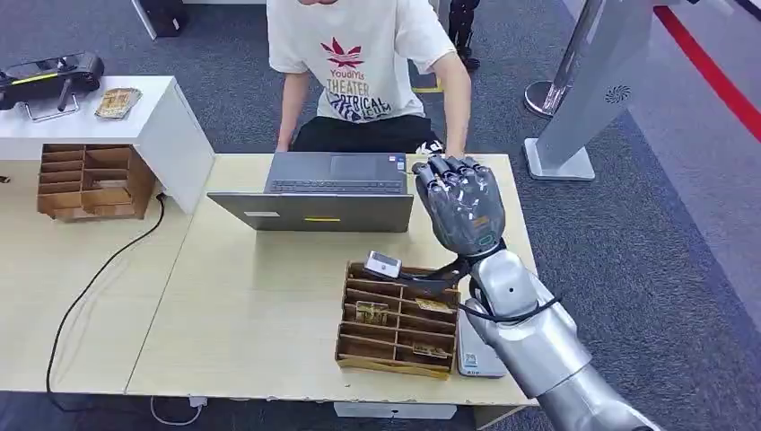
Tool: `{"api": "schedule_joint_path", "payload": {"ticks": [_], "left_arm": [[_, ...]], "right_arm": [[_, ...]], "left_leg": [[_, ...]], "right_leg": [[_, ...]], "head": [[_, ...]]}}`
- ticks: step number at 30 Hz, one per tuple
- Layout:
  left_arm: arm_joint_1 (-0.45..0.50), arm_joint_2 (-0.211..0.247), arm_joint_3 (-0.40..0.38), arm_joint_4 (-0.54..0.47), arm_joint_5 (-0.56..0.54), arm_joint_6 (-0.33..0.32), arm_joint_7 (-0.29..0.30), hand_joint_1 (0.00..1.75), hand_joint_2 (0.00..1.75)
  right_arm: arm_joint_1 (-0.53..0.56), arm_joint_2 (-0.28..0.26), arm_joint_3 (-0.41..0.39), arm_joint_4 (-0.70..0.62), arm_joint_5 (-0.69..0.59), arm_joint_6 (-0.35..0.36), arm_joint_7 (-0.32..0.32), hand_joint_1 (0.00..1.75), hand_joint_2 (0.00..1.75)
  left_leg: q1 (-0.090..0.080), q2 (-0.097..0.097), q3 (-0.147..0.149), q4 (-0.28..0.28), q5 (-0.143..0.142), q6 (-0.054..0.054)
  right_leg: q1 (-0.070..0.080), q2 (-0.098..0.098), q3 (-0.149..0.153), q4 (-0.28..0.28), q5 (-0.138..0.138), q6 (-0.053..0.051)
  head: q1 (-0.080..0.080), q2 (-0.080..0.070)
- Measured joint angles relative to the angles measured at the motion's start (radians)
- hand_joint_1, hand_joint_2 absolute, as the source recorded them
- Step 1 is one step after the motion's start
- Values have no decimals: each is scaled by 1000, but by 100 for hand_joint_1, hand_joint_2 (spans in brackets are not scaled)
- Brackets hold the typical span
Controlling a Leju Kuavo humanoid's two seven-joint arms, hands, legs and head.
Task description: Pass the card to the sensor for recognition and then transmit it.
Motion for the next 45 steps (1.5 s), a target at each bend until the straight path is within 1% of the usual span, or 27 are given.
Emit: {"api": "schedule_joint_path", "payload": {"ticks": [3,6,8,10,14,17,21,26,30,33,41,45], "left_arm": [[0,0,0,0,3,0,0,0,0],[1,0,0,0,12,0,1,0,0],[2,-1,0,0,19,1,2,0,0],[3,-2,1,0,31,3,5,0,0],[7,-7,6,0,60,13,16,0,0],[9,-11,18,0,77,21,21,0,0],[12,-16,35,0,94,28,24,0,0],[14,-21,57,0,111,35,30,0,0],[17,-26,76,0,126,41,31,0,0],[17,-27,84,0,133,44,32,0,0],[19,-35,111,0,147,54,32,0,0],[19,-39,122,0,150,59,32,0,0]], "right_arm": [[4,5,-8,0,-31,-1,-8,175,175],[17,14,-17,-12,-97,-2,-30,175,175],[31,23,-29,-29,-182,6,-56,175,175],[52,37,-47,-61,-341,33,-94,175,175],[119,77,-99,-165,-749,142,-178,175,175],[178,100,-136,-255,-987,210,-232,175,175],[248,110,-169,-357,-1221,287,-261,175,175],[316,110,-196,-438,-1429,387,-265,175,175],[380,101,-217,-484,-1549,449,-267,175,175],[425,91,-234,-507,-1605,482,-267,175,175],[555,40,-275,-522,-1659,544,-246,175,175],[603,26,-303,-509,-1679,555,-239,175,175]], "left_leg": [[0,0,0,0,0,0],[0,0,0,0,0,0],[0,0,0,0,0,0],[0,0,0,0,0,0],[0,0,0,0,0,0],[0,0,0,0,0,0],[0,0,-1,0,0,0],[0,0,0,0,-1,0],[0,-1,-1,0,-1,0],[0,-1,-1,0,-1,0],[0,-1,-1,0,-1,0],[0,-1,-1,0,-1,0]], "right_leg": [[0,0,0,0,0,0],[0,0,0,0,0,0],[0,0,0,0,0,0],[0,0,0,0,0,0],[0,0,-1,0,0,0],[0,0,-1,0,0,0],[0,0,-1,0,0,0],[0,0,-1,0,0,0],[0,-1,-1,0,0,0],[0,0,-1,0,0,0],[0,0,-1,-1,-1,0],[0,-1,-1,-1,-1,0]], "head": [[0,0],[0,0],[0,0],[0,0],[0,0],[0,0],[0,0],[0,0],[0,0],[0,0],[0,0],[0,0]]}}
